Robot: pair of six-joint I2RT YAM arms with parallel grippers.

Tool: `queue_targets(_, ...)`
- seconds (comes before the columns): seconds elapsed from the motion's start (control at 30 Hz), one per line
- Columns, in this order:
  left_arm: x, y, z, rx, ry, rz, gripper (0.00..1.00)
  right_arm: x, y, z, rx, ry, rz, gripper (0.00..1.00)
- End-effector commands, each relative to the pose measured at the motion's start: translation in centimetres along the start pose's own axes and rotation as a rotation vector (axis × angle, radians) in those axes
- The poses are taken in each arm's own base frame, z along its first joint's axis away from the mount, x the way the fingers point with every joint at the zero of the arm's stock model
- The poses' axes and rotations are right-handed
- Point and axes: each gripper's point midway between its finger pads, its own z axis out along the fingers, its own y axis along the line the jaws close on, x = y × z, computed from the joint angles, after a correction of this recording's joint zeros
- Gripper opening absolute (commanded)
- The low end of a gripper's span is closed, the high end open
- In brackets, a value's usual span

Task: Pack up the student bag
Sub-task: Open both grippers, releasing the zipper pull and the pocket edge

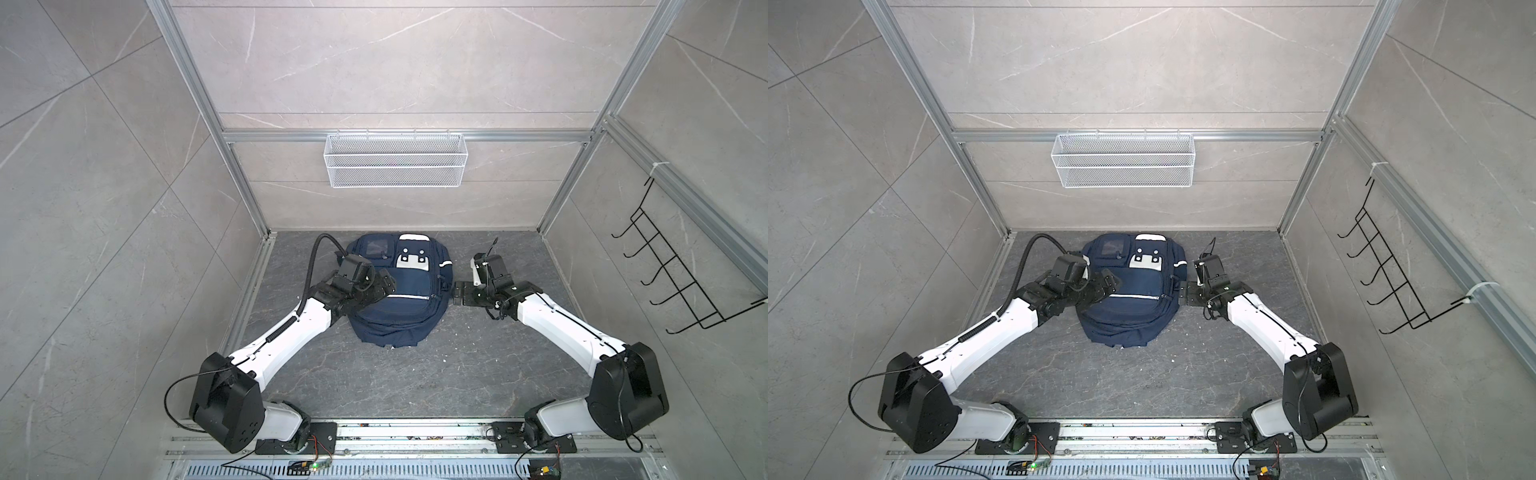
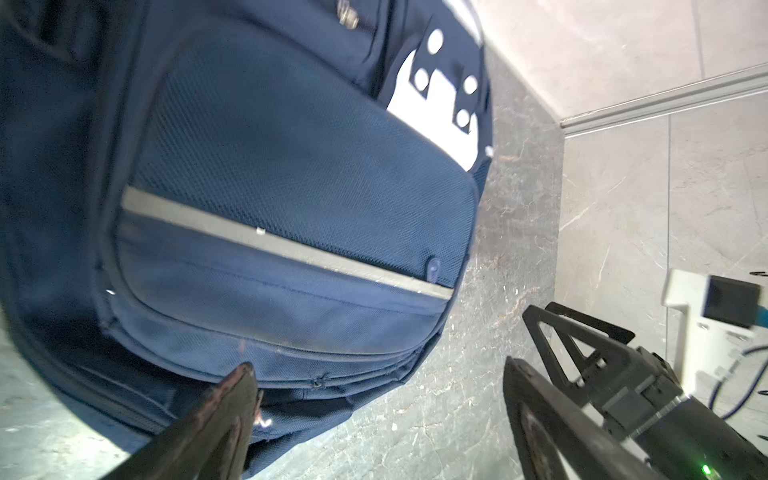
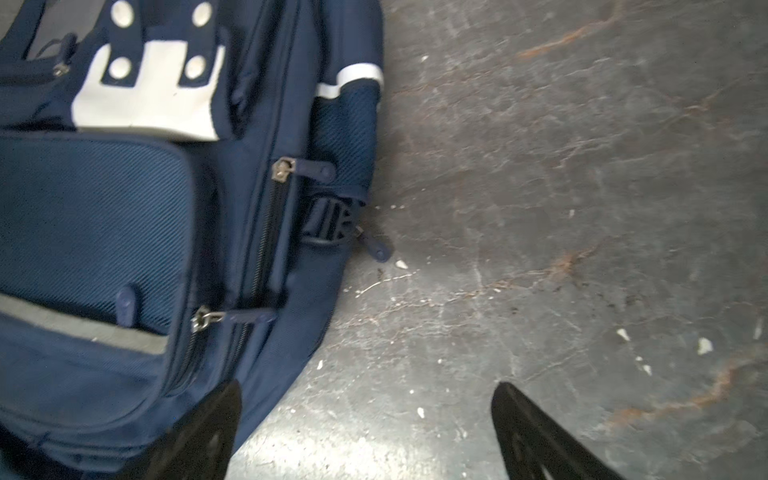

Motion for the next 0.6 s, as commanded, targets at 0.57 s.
queue_targets(0.57,-6.1,12.3,-1.5,-0.240,-0.334,0.315,1.00,-2.1,-8.1,0.3,0.198,-0.262,0.104,1.00)
